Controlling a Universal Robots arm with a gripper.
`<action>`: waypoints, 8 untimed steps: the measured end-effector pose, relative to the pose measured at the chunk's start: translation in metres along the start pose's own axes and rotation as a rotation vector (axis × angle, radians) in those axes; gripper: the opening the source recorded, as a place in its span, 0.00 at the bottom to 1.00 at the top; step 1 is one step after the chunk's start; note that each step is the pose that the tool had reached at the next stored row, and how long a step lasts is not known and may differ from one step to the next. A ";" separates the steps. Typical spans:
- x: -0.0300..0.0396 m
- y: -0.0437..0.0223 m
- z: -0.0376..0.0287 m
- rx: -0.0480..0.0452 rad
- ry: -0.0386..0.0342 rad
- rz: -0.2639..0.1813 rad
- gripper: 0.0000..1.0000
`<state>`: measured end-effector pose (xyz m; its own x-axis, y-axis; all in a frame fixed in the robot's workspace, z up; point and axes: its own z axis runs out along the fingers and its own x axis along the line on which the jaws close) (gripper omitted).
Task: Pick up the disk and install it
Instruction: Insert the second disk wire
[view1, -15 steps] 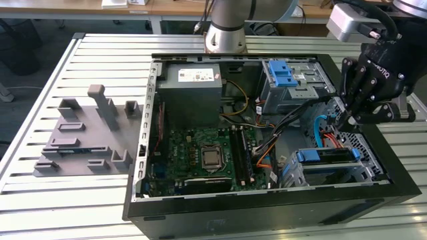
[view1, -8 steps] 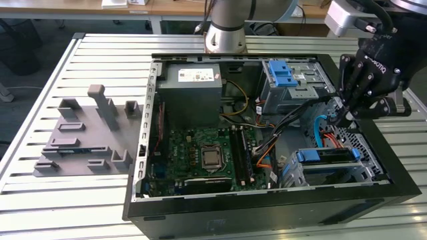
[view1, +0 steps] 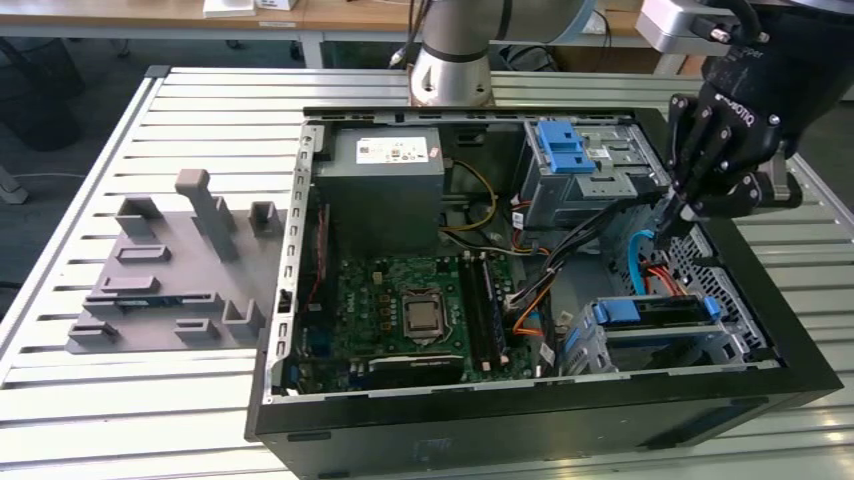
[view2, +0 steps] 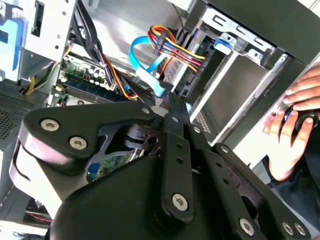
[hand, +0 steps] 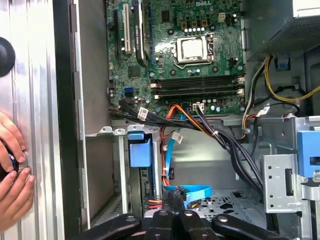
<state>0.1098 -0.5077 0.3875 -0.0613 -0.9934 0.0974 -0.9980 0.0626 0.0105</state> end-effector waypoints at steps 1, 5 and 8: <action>-0.0004 0.0000 0.0005 0.0000 -0.0001 0.000 0.11; -0.0015 0.0001 0.0030 -0.0019 0.0001 -0.001 0.11; -0.0020 0.0000 0.0031 -0.0014 0.0004 -0.010 0.17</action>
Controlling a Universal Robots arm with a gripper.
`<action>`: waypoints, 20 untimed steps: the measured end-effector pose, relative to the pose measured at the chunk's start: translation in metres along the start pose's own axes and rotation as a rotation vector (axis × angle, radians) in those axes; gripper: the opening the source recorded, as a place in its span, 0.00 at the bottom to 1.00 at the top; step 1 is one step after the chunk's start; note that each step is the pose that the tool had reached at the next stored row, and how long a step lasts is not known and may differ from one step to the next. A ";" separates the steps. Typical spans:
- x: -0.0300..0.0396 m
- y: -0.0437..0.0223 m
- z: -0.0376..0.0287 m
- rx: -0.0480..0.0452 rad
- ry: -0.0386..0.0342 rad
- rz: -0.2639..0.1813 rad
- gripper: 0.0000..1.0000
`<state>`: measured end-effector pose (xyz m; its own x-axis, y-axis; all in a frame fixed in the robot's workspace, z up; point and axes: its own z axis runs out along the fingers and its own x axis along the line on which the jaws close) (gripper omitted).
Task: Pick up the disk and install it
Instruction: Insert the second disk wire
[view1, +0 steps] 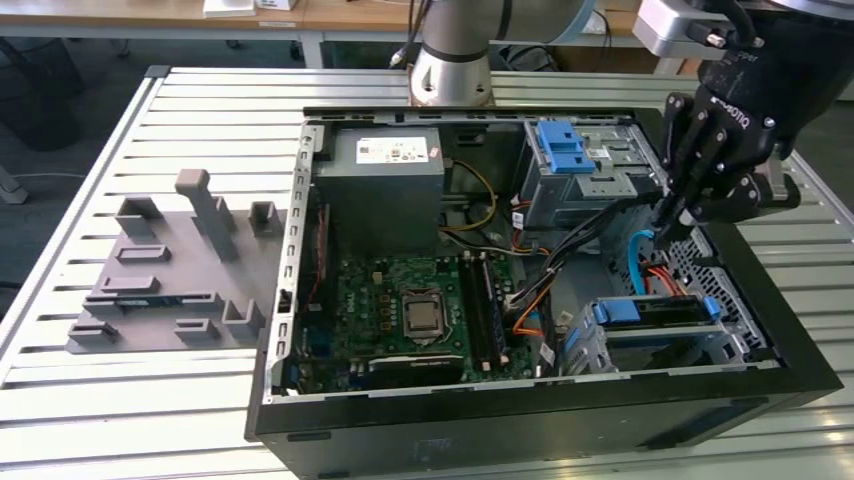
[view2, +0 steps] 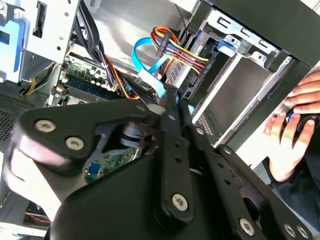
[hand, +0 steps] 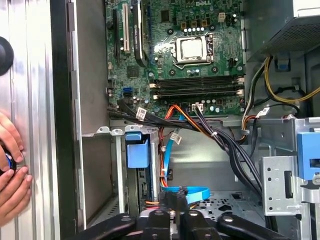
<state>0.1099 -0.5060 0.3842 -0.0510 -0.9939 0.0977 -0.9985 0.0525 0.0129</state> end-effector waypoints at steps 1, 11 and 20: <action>-0.0002 0.0000 0.0001 0.0003 -0.0001 -0.003 0.17; -0.0011 0.0000 0.0017 -0.0001 0.0006 -0.014 0.31; -0.0031 -0.0003 0.0092 -0.0018 0.0008 -0.019 0.31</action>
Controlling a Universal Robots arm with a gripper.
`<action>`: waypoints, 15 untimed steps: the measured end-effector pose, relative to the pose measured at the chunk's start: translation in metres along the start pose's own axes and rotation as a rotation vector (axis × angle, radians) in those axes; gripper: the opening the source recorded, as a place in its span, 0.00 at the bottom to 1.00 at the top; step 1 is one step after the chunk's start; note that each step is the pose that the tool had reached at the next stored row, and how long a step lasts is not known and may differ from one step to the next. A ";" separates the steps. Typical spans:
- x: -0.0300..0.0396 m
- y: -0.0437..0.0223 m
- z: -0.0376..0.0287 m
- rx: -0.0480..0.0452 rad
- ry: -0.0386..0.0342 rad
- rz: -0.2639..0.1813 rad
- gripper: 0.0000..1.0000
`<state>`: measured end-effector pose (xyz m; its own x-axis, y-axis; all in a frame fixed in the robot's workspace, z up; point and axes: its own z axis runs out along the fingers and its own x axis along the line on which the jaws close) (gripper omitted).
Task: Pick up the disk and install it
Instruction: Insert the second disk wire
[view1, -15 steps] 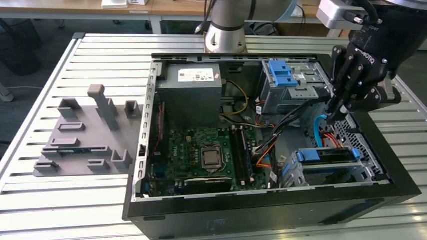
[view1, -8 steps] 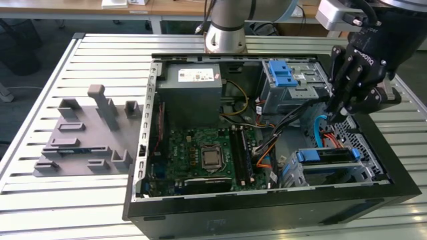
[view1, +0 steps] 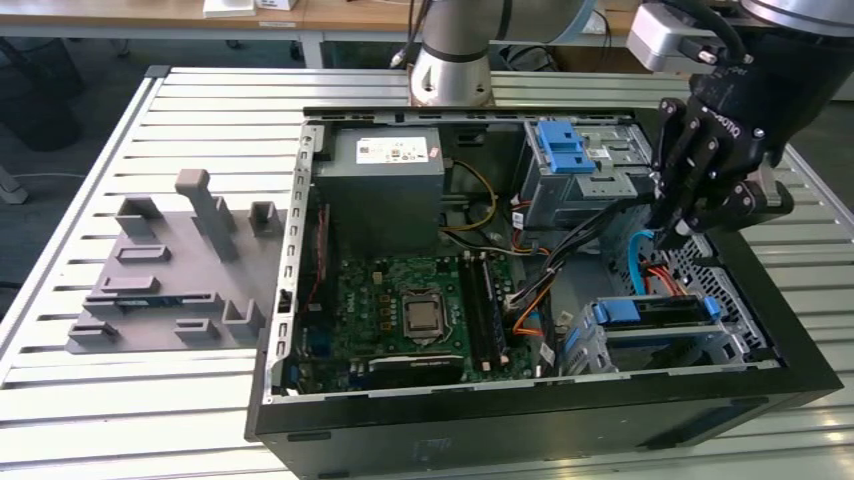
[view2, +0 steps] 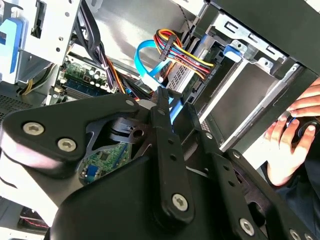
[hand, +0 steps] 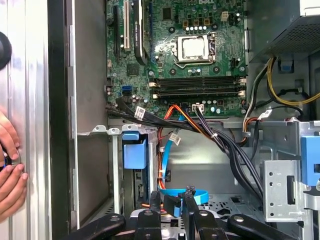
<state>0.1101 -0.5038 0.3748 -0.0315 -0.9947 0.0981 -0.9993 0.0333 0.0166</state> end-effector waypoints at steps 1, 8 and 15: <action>-0.0001 0.0000 0.0009 -0.0006 0.0009 -0.001 0.31; -0.0007 -0.0003 0.0071 -0.0041 0.0113 -0.004 0.23; -0.0011 -0.0004 0.0120 -0.0056 -0.0064 -0.005 0.16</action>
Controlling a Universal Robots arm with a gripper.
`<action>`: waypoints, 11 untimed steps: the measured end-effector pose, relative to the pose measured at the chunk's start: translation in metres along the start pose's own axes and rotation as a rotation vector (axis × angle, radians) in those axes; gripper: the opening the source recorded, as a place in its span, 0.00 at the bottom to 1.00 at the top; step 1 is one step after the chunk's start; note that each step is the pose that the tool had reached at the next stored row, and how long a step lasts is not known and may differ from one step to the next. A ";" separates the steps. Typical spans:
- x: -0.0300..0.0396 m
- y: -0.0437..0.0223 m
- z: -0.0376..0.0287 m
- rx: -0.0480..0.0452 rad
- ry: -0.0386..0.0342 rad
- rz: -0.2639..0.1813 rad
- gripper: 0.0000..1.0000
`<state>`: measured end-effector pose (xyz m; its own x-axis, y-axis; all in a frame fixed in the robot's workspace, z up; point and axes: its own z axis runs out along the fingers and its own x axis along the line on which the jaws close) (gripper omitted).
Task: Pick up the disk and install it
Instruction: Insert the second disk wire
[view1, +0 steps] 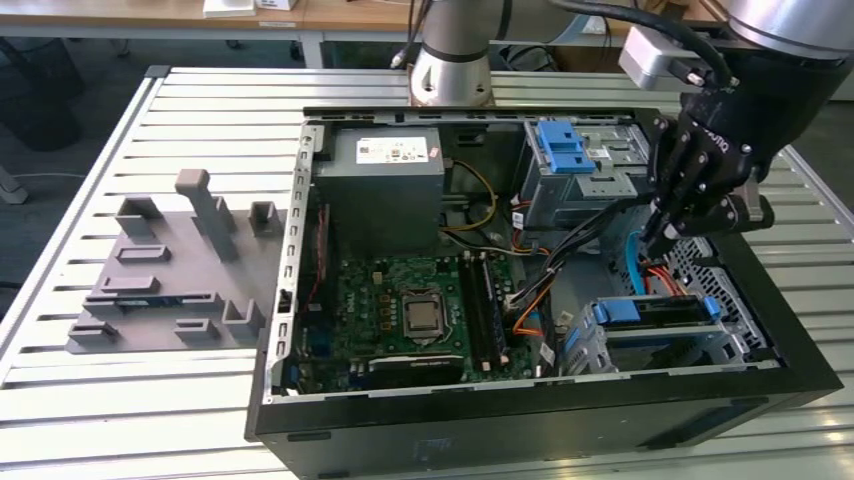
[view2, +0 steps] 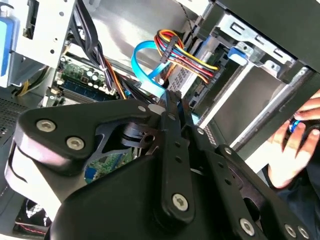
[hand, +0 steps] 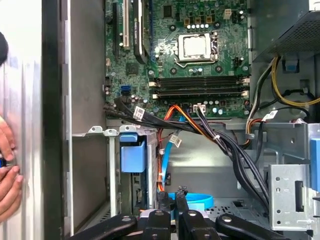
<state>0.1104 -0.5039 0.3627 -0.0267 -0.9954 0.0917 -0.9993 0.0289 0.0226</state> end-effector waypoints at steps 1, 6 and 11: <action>-0.0001 0.0000 0.0005 0.0000 -0.0030 0.000 0.16; 0.0012 0.0022 0.0011 0.0147 -0.0036 0.001 0.16; 0.0069 0.0042 0.0025 0.0302 -0.0150 0.002 0.16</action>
<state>0.1059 -0.5109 0.3609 -0.0290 -0.9966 0.0768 -0.9996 0.0285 -0.0077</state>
